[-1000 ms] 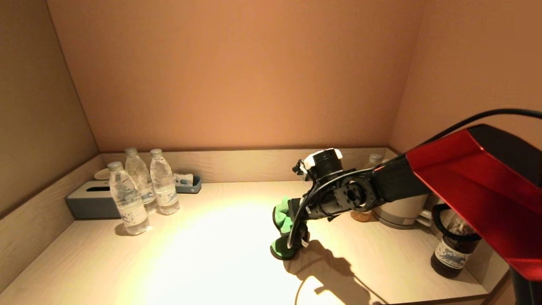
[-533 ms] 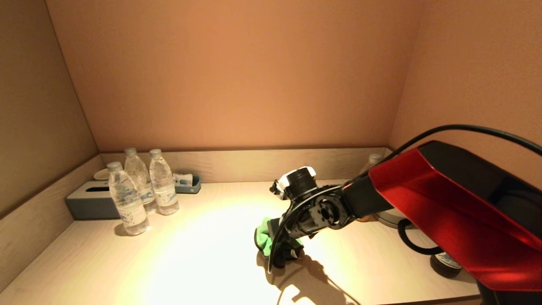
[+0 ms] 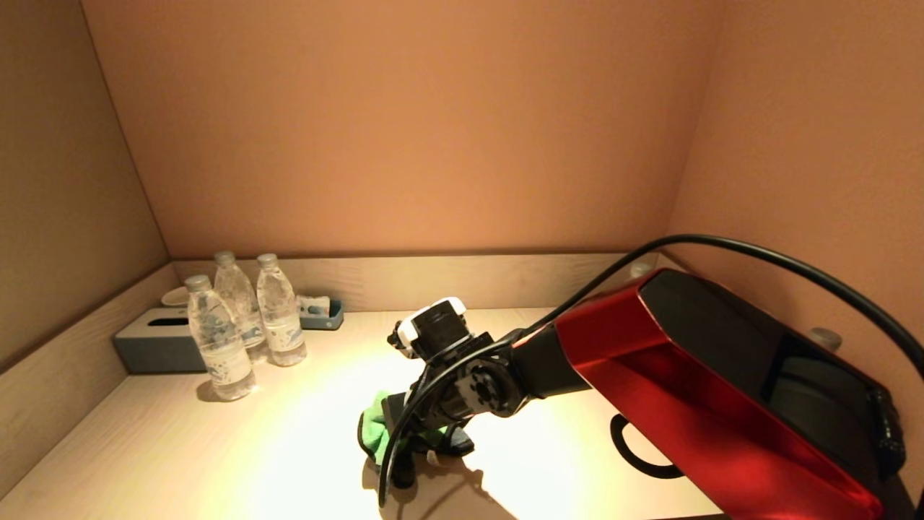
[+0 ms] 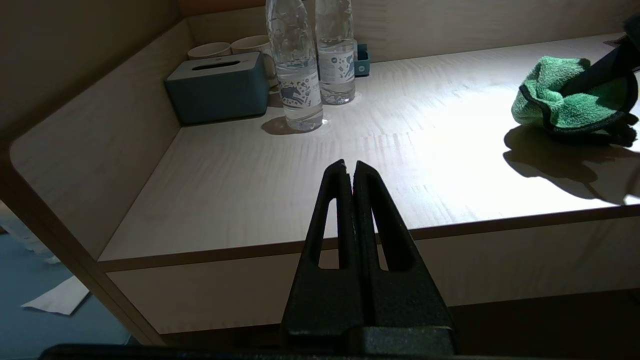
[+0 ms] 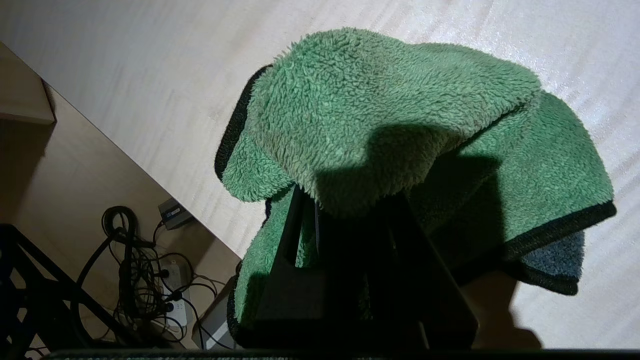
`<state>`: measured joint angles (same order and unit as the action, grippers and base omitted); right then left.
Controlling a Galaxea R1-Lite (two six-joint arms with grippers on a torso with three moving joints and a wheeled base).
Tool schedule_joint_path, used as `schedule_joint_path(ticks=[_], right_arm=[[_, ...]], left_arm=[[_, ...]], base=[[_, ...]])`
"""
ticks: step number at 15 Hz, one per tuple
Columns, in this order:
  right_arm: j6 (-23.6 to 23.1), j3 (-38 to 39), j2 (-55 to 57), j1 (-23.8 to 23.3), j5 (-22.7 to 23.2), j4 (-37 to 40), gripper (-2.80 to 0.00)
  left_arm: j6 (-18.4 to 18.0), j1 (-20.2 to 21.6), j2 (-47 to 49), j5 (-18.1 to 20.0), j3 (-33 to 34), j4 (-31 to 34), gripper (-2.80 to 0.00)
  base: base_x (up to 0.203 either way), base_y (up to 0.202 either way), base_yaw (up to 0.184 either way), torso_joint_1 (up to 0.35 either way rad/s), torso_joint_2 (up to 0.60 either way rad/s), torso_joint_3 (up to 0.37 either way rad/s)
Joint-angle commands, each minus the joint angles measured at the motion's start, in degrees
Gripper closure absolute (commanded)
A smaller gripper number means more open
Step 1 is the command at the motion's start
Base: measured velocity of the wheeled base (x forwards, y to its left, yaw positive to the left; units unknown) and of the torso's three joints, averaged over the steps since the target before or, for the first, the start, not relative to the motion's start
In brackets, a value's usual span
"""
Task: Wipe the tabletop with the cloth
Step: Sweep the stains on the table
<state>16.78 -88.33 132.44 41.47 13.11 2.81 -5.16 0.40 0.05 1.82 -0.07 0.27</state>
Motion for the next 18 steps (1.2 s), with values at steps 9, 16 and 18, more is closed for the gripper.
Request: schedule_joint_path(ticks=[9,16,18], right_arm=[[-0.4,-3.2,6.3,6.7,-2.8,0.5,0.00],[-0.4,-6.5,4.8,0.5,-6.6,3.9,0.00],[-0.5,-6.8,4.5,-1.6,-6.8,3.9,0.00]], left_arm=[[0.0,0.0,0.0,0.0,0.0,0.0,0.00],[0.0,0.0,0.0,0.0,0.0,0.0,0.00],[0.0,0.0,0.0,0.0,0.0,0.0,0.00]], base=[[0.000,0.000,0.000,0.000,0.00,0.000],[0.000,0.000,0.000,0.000,0.00,0.000],[0.000,0.000,0.000,0.000,0.00,0.000]])
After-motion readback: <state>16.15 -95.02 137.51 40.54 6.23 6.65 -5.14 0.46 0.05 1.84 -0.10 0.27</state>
